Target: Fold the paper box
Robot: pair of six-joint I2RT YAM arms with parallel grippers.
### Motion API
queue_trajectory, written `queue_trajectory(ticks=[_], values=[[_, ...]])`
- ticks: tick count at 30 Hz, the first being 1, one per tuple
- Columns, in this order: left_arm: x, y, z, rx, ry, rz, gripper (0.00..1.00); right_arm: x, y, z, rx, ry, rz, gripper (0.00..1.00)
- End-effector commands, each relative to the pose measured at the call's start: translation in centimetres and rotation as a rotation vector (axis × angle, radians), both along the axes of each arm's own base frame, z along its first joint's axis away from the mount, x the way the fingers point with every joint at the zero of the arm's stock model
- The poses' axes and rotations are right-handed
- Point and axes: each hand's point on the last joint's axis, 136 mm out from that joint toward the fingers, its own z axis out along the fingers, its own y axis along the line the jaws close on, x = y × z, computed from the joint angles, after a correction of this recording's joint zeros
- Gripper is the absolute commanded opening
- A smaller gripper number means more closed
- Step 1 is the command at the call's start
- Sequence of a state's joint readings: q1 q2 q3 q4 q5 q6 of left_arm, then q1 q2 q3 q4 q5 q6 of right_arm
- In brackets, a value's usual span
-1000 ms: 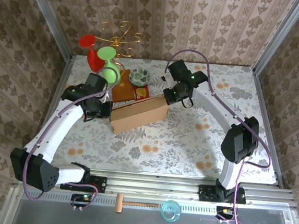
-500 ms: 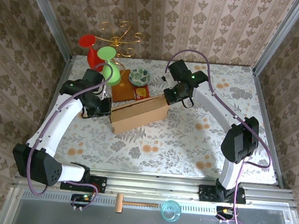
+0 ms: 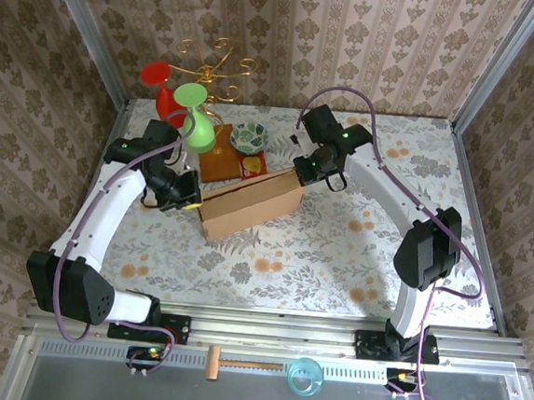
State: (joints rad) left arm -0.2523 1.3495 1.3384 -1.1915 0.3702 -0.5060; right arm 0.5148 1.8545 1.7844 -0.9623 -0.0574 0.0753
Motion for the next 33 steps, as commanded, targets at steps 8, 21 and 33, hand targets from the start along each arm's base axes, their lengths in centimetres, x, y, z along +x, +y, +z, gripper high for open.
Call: queue_trajectory(ticks=[8, 21, 33], values=[[-0.9, -0.7, -0.5, -0.057, 0.046, -0.001, 0.0, -1.0, -0.4, -1.9, -0.045, 0.088, -0.01, 0.0], [-1.2, 0.2, -2.2, -0.018, -0.02, -0.002, 0.0, -1.0, -0.2, -1.6, -0.003, 0.021, -0.011, 0.0], [-1.8, 0.8, -2.9, 0.022, -0.02, -0.017, 0.0, -1.1, -0.3, -1.5, 0.009, -0.019, 0.003, 0.0]])
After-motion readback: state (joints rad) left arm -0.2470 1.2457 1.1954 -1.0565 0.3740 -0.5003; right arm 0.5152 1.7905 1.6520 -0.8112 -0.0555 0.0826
